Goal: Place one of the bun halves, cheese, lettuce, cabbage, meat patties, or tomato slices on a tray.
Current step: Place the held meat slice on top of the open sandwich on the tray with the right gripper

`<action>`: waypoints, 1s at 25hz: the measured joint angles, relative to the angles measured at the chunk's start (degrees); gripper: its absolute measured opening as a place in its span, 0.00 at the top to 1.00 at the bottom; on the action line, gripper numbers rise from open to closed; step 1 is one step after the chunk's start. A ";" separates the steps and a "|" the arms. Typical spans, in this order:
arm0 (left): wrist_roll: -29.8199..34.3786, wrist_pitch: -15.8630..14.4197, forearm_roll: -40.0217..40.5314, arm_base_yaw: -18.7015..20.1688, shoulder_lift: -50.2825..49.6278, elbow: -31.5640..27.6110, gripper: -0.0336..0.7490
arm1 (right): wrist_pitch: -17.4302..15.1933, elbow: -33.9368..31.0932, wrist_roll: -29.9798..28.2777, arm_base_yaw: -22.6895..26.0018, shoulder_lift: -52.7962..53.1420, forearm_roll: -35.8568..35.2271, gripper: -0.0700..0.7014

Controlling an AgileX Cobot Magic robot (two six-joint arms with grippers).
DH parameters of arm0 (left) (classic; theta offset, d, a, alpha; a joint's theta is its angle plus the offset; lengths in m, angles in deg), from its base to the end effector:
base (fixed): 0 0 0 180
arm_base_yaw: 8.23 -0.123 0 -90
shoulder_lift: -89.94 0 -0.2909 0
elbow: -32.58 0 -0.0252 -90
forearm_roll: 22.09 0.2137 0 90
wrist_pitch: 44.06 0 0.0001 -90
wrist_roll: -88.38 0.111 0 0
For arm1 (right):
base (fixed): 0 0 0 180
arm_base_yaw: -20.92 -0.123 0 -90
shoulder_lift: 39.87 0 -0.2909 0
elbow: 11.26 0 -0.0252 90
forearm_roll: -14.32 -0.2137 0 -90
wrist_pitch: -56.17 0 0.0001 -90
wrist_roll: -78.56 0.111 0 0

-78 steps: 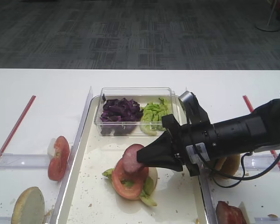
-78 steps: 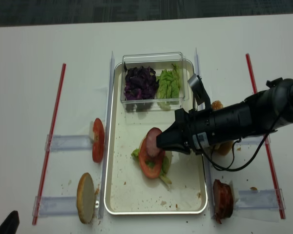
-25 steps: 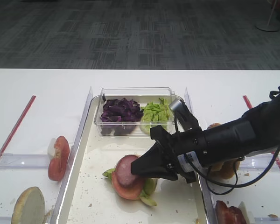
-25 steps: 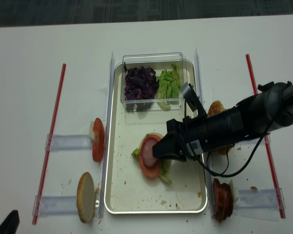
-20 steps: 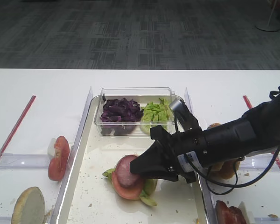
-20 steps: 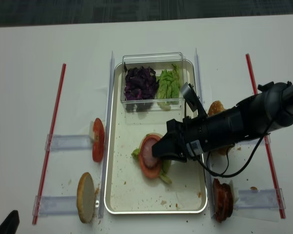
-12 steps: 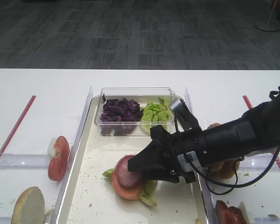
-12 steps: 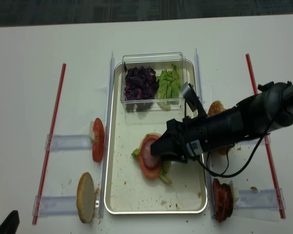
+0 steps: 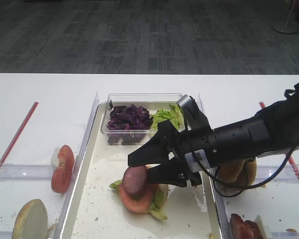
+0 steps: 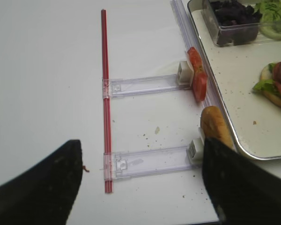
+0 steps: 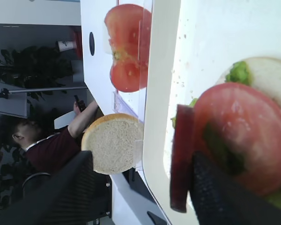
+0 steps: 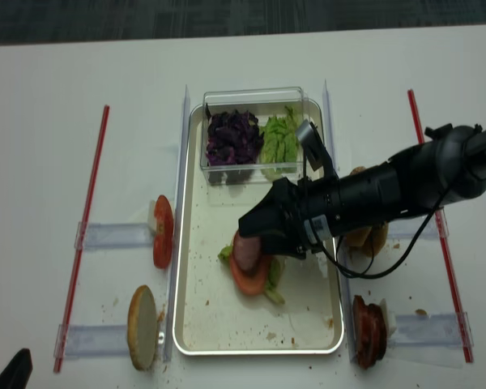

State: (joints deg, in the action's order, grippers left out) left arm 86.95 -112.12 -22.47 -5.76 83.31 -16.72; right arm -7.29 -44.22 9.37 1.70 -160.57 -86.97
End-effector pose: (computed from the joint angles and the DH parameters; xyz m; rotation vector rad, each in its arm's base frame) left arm -0.0341 0.0008 0.2350 0.0205 2.1643 -0.0472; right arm 0.2562 0.1925 0.1571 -0.0808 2.4789 1.7688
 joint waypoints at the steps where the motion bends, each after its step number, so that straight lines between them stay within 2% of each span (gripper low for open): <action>1: 0.00 0.00 0.00 0.00 0.00 0.00 0.33 | 0.01 0.27 0.73 0.00 0.00 0.12 0.30; 11: 0.00 0.00 0.00 0.00 0.00 0.00 0.33 | 2.12 0.35 2.45 0.04 0.00 4.29 0.30; 16: 0.00 0.00 0.00 0.00 0.00 0.00 0.33 | 2.00 0.35 2.45 2.53 0.00 5.14 0.28; 20: 0.00 0.00 0.00 0.00 0.00 0.00 0.33 | 0.54 0.35 2.63 5.05 0.00 5.48 0.28; 25: 0.00 0.00 0.00 0.00 0.00 0.00 0.33 | 0.15 0.35 3.09 5.73 0.00 6.68 0.28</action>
State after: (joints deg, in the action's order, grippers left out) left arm 86.95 -112.12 -22.47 -5.76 83.31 -16.72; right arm -7.14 -43.87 12.47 7.43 -160.57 -80.29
